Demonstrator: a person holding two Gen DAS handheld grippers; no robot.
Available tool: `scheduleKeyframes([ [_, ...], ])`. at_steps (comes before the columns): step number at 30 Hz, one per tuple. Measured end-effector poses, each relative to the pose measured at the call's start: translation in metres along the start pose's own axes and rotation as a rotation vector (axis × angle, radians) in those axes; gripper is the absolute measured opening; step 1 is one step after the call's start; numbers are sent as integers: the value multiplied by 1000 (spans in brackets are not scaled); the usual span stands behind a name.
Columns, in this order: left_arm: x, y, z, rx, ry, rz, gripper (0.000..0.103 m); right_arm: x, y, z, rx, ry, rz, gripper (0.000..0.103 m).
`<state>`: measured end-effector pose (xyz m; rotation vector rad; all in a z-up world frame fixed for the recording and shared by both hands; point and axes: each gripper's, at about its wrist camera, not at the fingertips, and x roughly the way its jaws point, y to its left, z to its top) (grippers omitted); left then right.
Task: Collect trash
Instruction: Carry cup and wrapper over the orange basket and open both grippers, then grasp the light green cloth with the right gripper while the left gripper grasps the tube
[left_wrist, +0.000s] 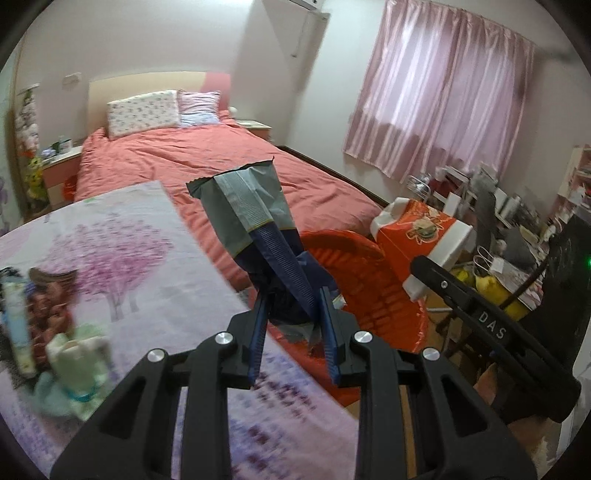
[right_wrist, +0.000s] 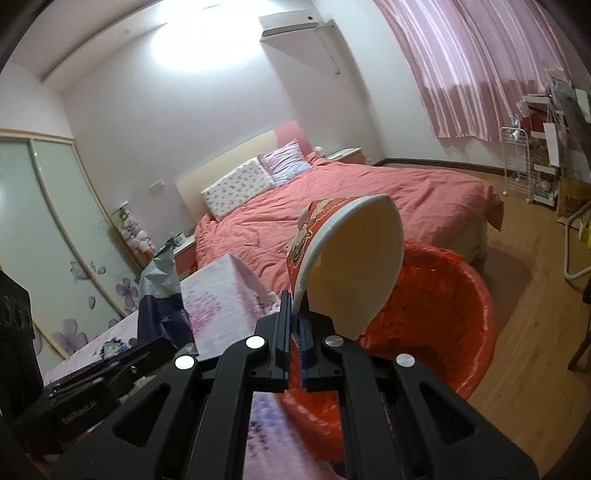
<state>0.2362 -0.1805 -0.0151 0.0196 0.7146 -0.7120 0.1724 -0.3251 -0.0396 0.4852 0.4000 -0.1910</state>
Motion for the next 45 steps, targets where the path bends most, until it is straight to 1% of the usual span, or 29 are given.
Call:
scheduleKeyframes([
  [5, 28, -19, 0, 29, 31, -27, 28, 7, -18, 3, 24, 3, -16, 4],
  [8, 45, -26, 3, 37, 54, -31, 31, 15, -27, 5, 40, 22, -15, 4],
  [10, 54, -28, 3, 37, 67, -21, 33, 20, -32, 6, 57, 39, -15, 4],
  [12, 62, -28, 2, 34, 83, -15, 37, 25, -36, 5, 68, 53, -15, 4],
  [15, 68, -22, -2, 21, 104, 8, 39, 28, -40, 2, 70, 71, -26, 6],
  [16, 67, -16, -3, 14, 107, 18, 39, 26, -39, 0, 70, 75, -27, 8],
  [17, 66, -12, -4, 7, 107, 25, 39, 25, -39, -1, 69, 76, -29, 15],
  [18, 64, -6, -5, -2, 106, 37, 39, 23, -38, -2, 70, 75, -35, 19],
  [19, 61, -2, -4, -8, 103, 46, 40, 21, -37, -2, 69, 72, -38, 27],
  [20, 59, 2, -5, -15, 100, 57, 41, 20, -38, -1, 66, 69, -41, 31],
  [26, 32, 27, -11, -62, 71, 117, 48, 16, -26, 3, 35, 69, -45, 31],
  [29, 14, 39, -16, -71, 52, 151, 49, 15, -15, 2, 9, 70, -38, 31],
  [35, -22, 67, -29, -93, 22, 232, 50, 9, 18, -7, -56, 84, -3, 31],
  [39, -48, 94, -37, -125, -3, 304, 51, 12, 48, -18, -105, 117, 33, 31],
  [42, -67, 114, -46, -146, -26, 375, 55, 16, 67, -28, -140, 148, 58, 31],
  [44, -82, 132, -54, -165, -36, 437, 56, 21, 83, -37, -168, 174, 77, 31],
  [45, -86, 137, -56, -172, -37, 452, 57, 24, 92, -42, -184, 190, 87, 31],
])
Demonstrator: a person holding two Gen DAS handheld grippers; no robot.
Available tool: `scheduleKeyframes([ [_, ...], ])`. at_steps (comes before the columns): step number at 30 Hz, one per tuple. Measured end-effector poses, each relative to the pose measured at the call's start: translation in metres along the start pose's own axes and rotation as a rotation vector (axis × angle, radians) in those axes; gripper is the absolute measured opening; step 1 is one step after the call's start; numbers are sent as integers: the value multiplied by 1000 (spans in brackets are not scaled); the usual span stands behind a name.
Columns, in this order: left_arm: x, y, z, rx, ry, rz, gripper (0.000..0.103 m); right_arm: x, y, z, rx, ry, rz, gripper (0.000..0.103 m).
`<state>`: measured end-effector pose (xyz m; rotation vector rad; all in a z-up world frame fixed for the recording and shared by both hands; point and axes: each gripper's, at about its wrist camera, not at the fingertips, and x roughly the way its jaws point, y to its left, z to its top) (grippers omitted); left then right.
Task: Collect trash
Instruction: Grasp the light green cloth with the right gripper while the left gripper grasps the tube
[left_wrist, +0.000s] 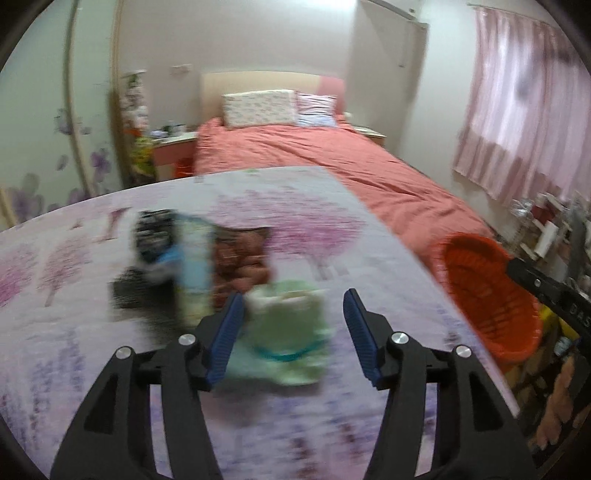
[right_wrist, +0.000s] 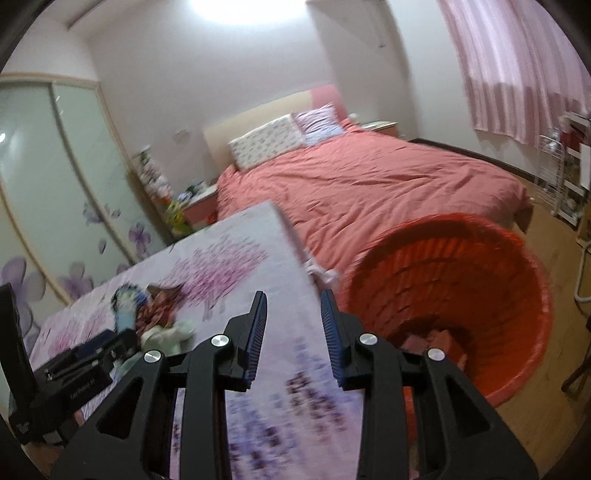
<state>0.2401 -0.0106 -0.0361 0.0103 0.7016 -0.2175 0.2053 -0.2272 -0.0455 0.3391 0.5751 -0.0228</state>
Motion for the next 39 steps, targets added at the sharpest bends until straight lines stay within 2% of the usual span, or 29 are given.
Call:
scheduleKeyframes([
  [4, -4, 44, -9, -56, 13, 84, 57, 19, 37, -11, -59, 60, 42, 31],
  [10, -16, 92, -21, -107, 3, 159, 57, 48, 82, -28, -128, 149, 96, 31],
  [18, -23, 130, -31, -152, 11, 184, 57, 82, 121, -41, -166, 231, 105, 36],
  [23, -22, 134, -35, -167, 24, 170, 57, 97, 123, -46, -143, 272, 96, 35],
  [24, -21, 134, -36, -169, 25, 166, 57, 97, 123, -48, -149, 269, 98, 31],
  [25, -21, 134, -36, -171, 27, 160, 57, 95, 122, -50, -160, 266, 95, 21],
  [26, -20, 134, -36, -172, 29, 155, 57, 94, 123, -51, -170, 265, 94, 16],
  [29, -15, 130, -35, -170, 36, 137, 57, 91, 120, -50, -171, 257, 99, 8],
  [33, -10, 119, -32, -165, 43, 107, 57, 81, 107, -46, -154, 232, 70, 5],
  [39, 4, 98, -23, -158, 46, 52, 57, 70, 77, -35, -108, 174, -56, 5],
])
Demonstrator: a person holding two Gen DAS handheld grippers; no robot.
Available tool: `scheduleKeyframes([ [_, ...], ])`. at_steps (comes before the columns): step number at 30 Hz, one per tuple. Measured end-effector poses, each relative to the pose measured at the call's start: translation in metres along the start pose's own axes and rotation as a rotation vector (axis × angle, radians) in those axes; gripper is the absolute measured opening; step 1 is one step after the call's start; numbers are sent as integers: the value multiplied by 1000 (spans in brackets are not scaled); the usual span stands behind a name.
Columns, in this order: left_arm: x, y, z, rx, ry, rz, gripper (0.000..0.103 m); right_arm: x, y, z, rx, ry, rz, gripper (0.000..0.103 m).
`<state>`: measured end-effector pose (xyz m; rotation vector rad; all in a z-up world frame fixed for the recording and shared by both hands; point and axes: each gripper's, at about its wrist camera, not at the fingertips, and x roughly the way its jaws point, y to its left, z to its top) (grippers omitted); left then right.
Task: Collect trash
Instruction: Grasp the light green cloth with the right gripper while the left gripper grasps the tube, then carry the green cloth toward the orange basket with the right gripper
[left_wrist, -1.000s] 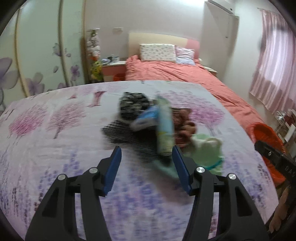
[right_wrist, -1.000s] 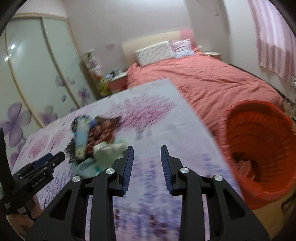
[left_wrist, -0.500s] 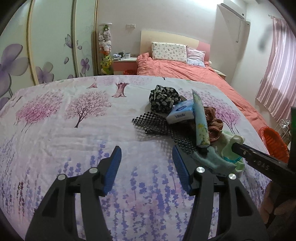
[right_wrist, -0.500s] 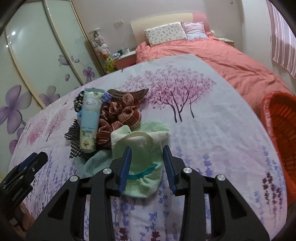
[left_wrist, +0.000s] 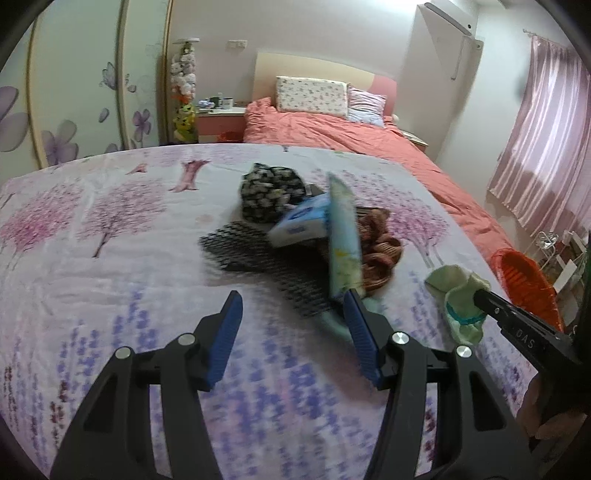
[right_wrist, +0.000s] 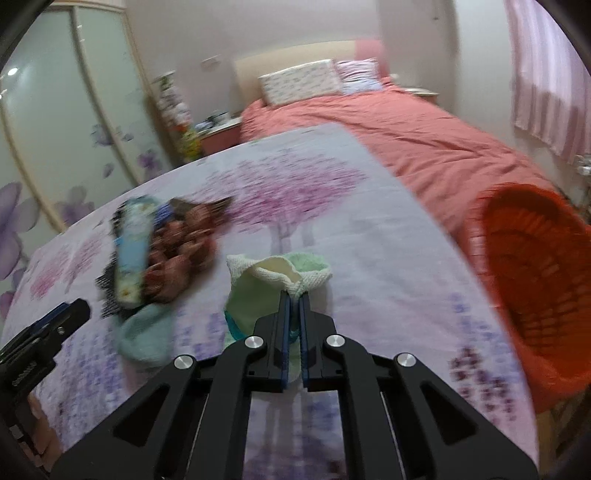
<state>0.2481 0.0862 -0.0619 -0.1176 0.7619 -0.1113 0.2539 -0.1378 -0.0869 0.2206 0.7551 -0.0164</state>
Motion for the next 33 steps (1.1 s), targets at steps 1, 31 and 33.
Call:
scheduleKeyframes([
  [1, 3, -5, 2, 0, 2, -9, 57, 0, -6, 1, 12, -2, -9, 5],
  [31, 53, -43, 19, 23, 52, 14, 25, 5, -26, 1, 61, 14, 33, 5],
  [33, 50, -42, 19, 26, 47, 10, 24, 4, -26, 1, 54, 11, 30, 5],
])
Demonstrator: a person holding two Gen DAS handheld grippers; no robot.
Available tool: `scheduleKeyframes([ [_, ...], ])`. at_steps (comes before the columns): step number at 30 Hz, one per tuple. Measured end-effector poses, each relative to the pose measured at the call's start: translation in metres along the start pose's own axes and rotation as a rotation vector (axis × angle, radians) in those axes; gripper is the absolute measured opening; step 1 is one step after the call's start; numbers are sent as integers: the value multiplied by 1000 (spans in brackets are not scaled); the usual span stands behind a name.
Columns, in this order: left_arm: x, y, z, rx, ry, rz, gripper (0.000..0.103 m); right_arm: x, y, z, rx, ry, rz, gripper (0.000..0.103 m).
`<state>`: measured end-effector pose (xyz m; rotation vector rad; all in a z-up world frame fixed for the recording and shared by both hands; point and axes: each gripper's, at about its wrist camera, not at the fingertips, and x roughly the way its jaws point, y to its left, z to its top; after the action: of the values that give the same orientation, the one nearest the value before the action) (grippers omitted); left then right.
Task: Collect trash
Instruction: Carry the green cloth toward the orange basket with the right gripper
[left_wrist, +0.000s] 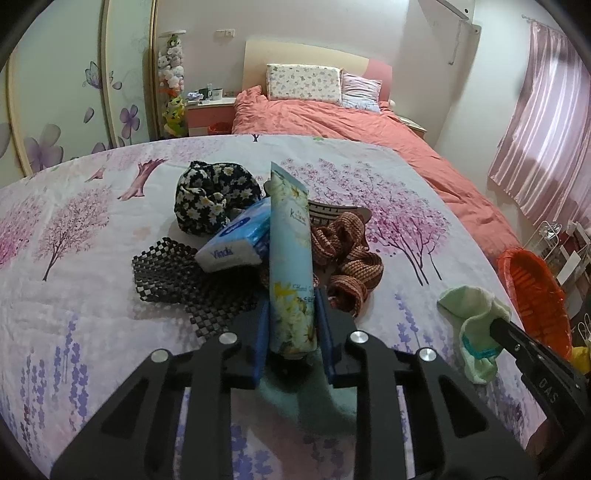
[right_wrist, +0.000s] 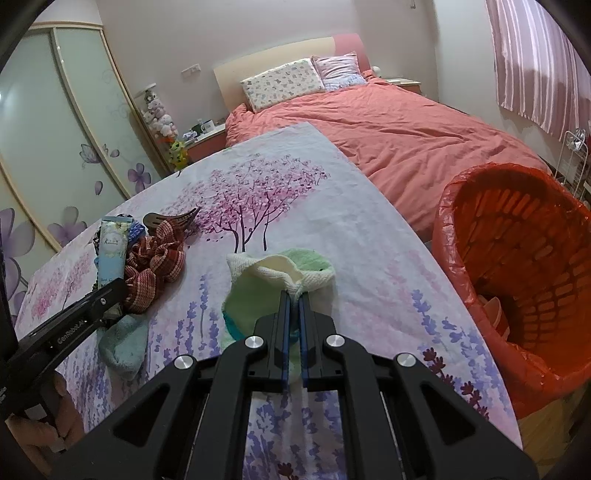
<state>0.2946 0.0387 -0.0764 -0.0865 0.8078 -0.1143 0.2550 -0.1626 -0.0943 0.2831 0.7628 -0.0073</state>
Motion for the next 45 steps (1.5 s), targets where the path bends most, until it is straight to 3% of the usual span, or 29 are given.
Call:
scheduleKeyframes([
  [20, -20, 10, 1, 4, -14, -13, 23, -17, 7, 3, -19, -34, 10, 5],
  [32, -54, 8, 8, 11, -96, -36, 22, -48, 4, 14, -6, -117, 34, 5],
  [45, -102, -37, 14, 77, -162, -159, 22, -92, -11, 25, 19, -238, 46, 5],
])
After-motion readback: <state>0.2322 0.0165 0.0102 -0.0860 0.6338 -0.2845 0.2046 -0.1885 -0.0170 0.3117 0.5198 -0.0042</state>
